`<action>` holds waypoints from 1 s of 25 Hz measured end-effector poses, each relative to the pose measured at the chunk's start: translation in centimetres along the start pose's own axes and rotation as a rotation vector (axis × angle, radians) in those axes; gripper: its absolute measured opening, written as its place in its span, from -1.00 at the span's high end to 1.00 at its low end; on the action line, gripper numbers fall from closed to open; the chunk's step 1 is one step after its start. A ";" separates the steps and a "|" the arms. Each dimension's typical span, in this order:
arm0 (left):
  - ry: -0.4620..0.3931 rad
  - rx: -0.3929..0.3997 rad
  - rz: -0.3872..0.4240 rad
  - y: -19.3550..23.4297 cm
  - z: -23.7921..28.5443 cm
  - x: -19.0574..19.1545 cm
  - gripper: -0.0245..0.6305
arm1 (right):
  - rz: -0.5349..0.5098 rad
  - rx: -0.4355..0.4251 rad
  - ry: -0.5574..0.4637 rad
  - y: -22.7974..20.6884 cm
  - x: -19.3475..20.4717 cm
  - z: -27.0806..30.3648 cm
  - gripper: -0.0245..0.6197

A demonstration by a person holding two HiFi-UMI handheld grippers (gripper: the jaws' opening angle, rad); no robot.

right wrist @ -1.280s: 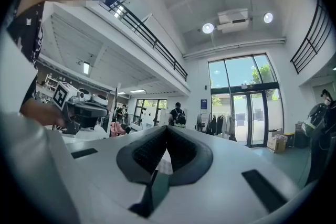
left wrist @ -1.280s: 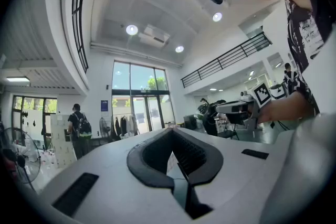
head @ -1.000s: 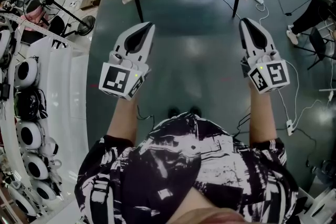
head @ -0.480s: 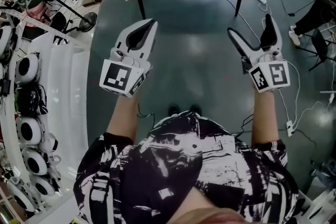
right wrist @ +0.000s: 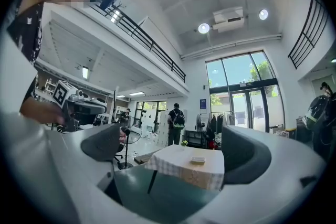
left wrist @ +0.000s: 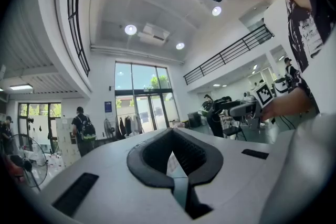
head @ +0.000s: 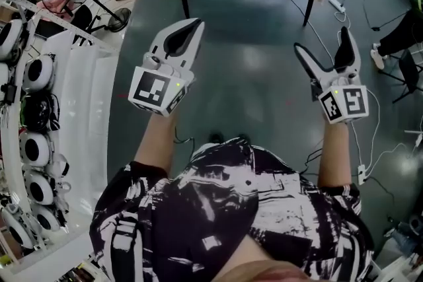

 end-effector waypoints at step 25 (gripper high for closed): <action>0.005 0.034 -0.047 21.1 15.5 8.5 0.93 | -0.041 -0.049 0.004 -3.8 4.3 25.7 -0.86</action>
Point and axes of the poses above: the fingertips, and each gripper's own axes: z forward along the fingers, y to its left, x out of its underside, the point moved 6 cm from there along -z, backward along the fingers, and after that the axes turned 13 degrees about x, right-handed, at the moved point
